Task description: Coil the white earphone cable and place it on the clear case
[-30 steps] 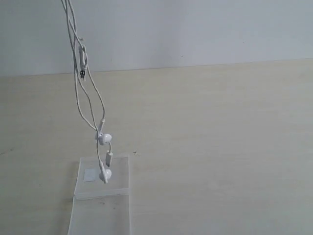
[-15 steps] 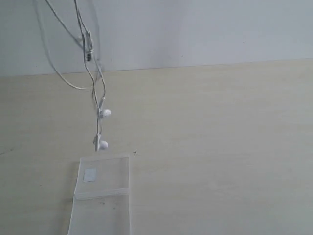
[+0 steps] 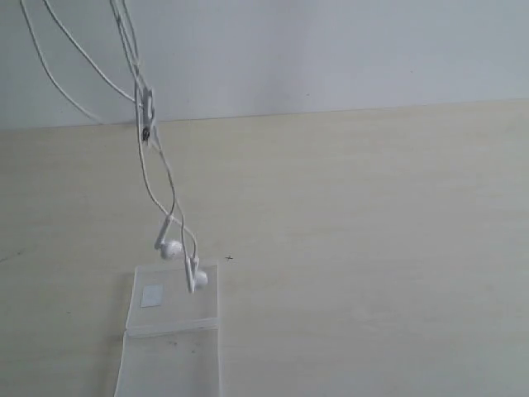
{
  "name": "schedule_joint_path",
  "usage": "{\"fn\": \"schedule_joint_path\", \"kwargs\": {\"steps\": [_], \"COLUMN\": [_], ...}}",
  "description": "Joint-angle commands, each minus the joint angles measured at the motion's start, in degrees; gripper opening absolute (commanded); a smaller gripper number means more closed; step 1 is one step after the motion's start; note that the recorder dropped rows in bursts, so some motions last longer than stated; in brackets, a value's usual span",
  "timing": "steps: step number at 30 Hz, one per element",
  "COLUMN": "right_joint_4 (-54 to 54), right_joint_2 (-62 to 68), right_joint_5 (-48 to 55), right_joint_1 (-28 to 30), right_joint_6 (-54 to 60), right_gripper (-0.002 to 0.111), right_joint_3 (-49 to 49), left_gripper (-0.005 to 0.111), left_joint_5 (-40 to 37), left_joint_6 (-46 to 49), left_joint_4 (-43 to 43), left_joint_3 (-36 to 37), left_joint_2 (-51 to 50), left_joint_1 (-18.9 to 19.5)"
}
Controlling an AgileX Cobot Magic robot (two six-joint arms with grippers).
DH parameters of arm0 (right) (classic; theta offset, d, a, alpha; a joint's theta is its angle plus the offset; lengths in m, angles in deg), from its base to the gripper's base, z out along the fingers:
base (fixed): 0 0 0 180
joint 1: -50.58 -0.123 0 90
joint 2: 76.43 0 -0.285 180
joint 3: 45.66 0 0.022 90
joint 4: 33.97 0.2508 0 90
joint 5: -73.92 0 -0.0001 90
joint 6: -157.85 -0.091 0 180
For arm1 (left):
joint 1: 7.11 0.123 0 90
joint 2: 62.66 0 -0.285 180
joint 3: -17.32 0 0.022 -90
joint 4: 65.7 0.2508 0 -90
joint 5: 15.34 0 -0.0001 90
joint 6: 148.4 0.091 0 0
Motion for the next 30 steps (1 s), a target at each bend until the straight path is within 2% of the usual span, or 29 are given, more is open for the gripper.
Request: {"fn": "schedule_joint_path", "kwargs": {"steps": [1,5,12,16,23,30], "right_joint_4": [0.0,0.0,0.0,0.0,0.0,0.0], "right_joint_2": [2.8,2.8,1.4,1.7,1.9,1.9], "right_joint_5": [-3.0,-3.4,-3.2,-3.2,-3.4,-5.6], "right_joint_1": [0.1,0.1,0.1,0.1,0.1,0.4], "right_joint_6": [-1.3,-1.3,-0.3,-0.3,-0.2,-0.2], "right_gripper": [0.0,0.0,0.0,0.0,0.0,0.0], "right_joint_3": [0.1,0.1,0.1,0.1,-0.6,-2.7], "left_gripper": [0.0,0.0,0.0,0.001,0.02,0.023], "left_joint_5": [0.4,0.4,0.4,0.4,0.4,0.4], "left_joint_6": [2.0,3.3,6.5,10.4,16.9,19.6], "left_joint_4": [-3.1,-4.8,-4.8,-9.6,-10.2,-8.9], "left_joint_3": [0.2,2.4,12.1,16.3,23.9,30.2], "left_joint_2": [0.2,0.2,0.3,1.6,7.2,10.9], "left_joint_1": [-0.1,-0.1,-0.1,-0.1,-0.1,-0.1]}}
